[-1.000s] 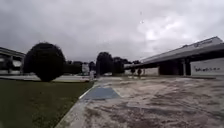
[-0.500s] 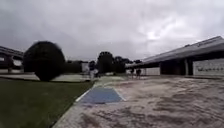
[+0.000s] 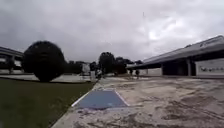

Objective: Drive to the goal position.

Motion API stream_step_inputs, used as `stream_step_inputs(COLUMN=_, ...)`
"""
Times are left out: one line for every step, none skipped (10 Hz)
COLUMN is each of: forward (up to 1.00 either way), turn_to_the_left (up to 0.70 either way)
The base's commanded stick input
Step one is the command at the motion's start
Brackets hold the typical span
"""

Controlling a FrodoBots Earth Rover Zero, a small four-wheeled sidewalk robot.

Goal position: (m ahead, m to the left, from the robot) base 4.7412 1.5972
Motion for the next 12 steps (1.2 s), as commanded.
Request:
stream_step_inputs(forward=0.50, turn_to_the_left=0.00)
stream_step_inputs(forward=0.50, turn_to_the_left=0.00)
stream_step_inputs(forward=0.50, turn_to_the_left=0.00)
stream_step_inputs(forward=0.50, turn_to_the_left=0.00)
stream_step_inputs(forward=0.50, turn_to_the_left=0.00)
stream_step_inputs(forward=0.50, turn_to_the_left=0.00)
stream_step_inputs(forward=0.50, turn_to_the_left=0.00)
stream_step_inputs(forward=0.50, turn_to_the_left=0.00)
stream_step_inputs(forward=0.50, turn_to_the_left=0.00)
stream_step_inputs(forward=0.50, turn_to_the_left=0.00)
stream_step_inputs(forward=0.50, turn_to_the_left=0.00)
stream_step_inputs(forward=0.50, turn_to_the_left=0.00)
